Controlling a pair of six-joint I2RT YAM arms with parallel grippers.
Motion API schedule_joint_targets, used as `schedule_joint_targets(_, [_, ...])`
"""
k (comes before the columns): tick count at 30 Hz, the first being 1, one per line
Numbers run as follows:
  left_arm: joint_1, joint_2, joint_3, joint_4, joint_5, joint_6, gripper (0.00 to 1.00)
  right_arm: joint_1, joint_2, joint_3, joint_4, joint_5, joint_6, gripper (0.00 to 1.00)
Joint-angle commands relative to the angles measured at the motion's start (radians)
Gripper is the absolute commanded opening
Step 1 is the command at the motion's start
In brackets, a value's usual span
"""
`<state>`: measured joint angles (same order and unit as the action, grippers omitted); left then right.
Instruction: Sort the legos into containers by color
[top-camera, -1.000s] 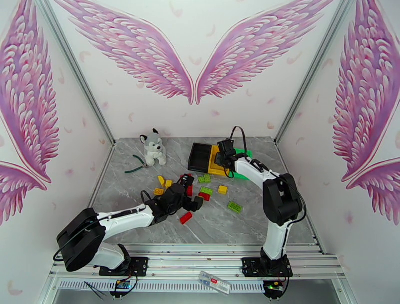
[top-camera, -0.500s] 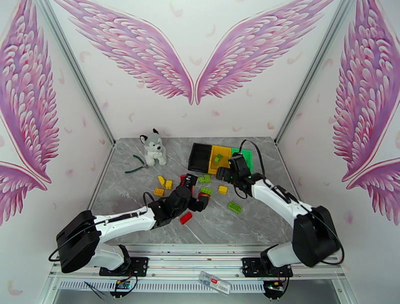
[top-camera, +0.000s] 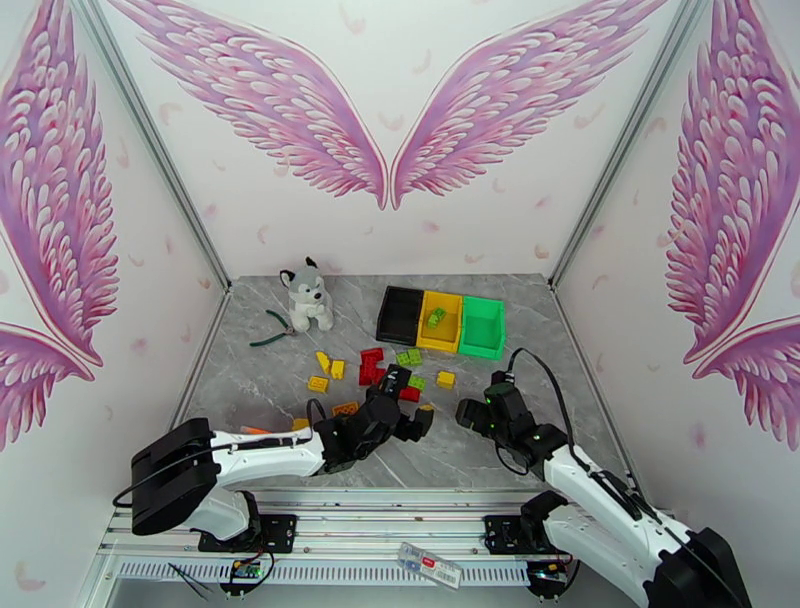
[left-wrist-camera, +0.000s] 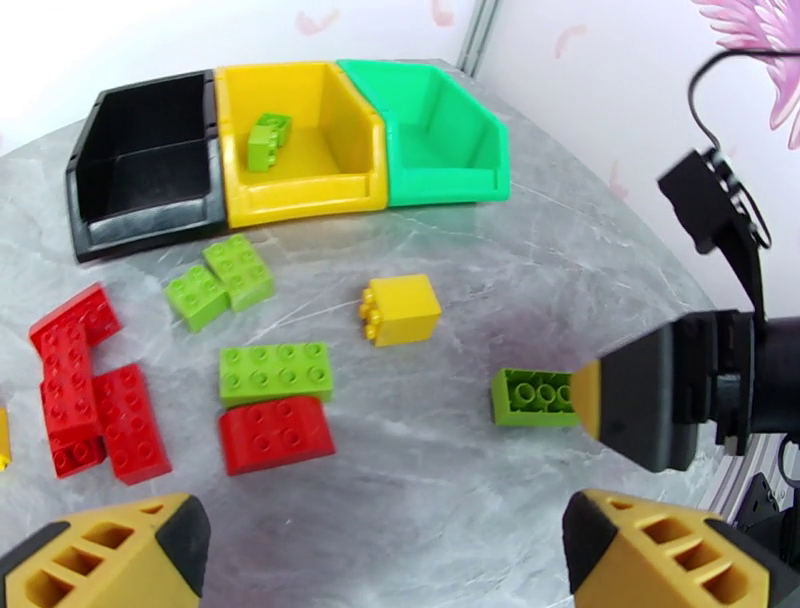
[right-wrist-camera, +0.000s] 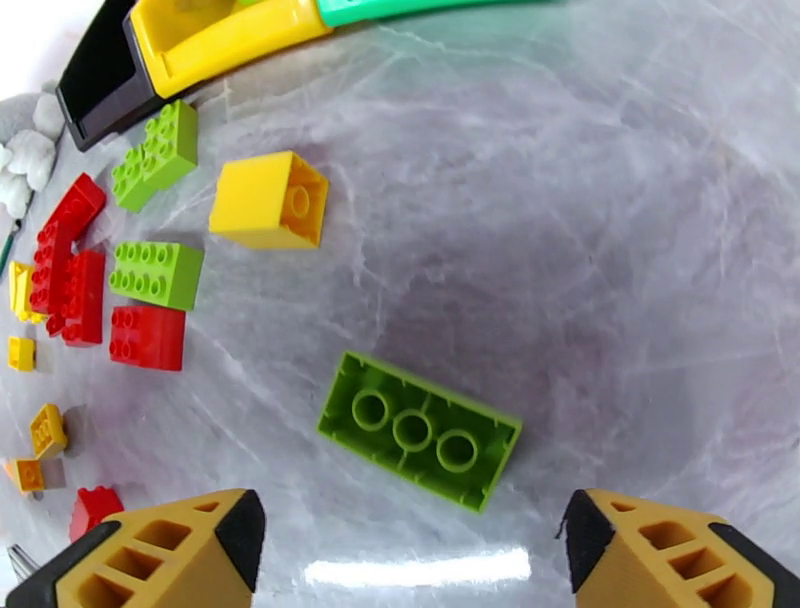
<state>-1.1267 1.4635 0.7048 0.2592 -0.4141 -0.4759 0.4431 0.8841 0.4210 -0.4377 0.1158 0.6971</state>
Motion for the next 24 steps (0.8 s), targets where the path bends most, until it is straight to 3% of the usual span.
schedule_joint_targets(1, [-0.003, -0.047, -0.041, 0.035, -0.032, -0.026, 0.99, 0.042, -0.012, -0.013, -0.055, 0.027, 0.065, 0.78])
schedule_joint_targets(11, [-0.002, -0.04, -0.068, 0.098, -0.019, -0.023, 0.99, 0.191, 0.161, -0.006, -0.067, 0.225, 0.196, 0.77])
schedule_joint_targets(24, [0.013, -0.045, -0.093, 0.123, 0.023, -0.02, 0.99, 0.188, 0.381, 0.122, -0.031, 0.309, 0.181, 0.77])
